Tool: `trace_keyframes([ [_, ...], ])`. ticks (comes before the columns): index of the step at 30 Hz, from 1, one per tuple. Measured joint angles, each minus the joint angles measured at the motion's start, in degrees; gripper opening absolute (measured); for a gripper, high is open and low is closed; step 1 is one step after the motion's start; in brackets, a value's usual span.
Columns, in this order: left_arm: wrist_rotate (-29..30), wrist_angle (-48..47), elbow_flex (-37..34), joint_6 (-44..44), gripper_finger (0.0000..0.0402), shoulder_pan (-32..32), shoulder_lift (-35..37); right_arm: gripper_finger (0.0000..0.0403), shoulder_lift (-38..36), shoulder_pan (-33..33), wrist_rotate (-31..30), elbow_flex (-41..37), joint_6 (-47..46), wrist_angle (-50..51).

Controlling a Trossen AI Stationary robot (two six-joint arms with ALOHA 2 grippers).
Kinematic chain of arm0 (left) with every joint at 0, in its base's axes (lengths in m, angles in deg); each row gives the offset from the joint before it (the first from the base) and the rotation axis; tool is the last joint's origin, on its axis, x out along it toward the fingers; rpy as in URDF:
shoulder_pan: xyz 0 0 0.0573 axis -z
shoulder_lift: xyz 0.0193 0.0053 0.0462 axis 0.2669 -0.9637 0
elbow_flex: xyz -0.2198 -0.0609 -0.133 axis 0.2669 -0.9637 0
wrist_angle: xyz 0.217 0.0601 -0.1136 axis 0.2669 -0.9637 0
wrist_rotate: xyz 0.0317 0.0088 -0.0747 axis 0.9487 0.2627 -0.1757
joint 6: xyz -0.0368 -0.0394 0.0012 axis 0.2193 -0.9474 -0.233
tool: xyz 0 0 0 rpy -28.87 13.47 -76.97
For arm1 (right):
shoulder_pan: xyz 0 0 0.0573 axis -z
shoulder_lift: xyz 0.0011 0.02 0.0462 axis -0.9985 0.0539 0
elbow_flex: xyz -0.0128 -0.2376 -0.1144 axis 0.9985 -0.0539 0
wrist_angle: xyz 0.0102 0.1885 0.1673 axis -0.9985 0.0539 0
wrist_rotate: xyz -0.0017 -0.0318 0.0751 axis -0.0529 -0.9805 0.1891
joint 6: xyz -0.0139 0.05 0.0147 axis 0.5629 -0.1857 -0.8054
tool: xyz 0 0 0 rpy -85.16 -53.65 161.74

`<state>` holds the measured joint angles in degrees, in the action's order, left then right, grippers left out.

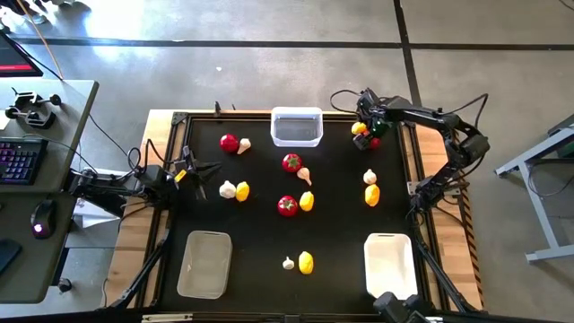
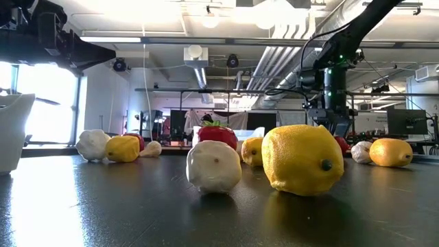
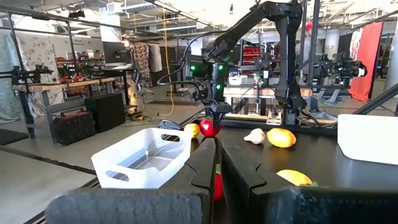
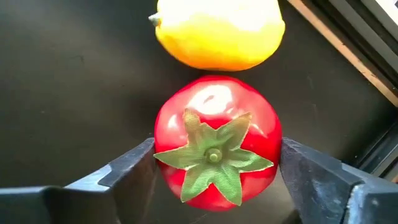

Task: Sort produce into baskets
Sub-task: Put the red tomato into the transparent bin

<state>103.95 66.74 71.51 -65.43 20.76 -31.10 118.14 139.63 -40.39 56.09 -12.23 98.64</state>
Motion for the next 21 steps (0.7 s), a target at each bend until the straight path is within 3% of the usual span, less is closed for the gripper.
trace_keyframes([
  [4, 0.0, 0.0, -0.01, -0.02, 0.001, 0.0, 0.0, 0.0268, -0.07, -1.23, -0.05, 0.02, -0.15, 1.92],
  [14, -0.02, -0.02, -0.01, -1.53, 0.001, 0.0, 0.0, 0.0263, -4.44, -4.86, 0.0, -0.07, -3.46, 8.32],
  [21, -0.02, -0.04, -0.01, -2.89, 0.0009, 0.0, 0.0, 0.0262, -9.57, -12.51, 2.6, 1.26, -9.23, 10.07],
])
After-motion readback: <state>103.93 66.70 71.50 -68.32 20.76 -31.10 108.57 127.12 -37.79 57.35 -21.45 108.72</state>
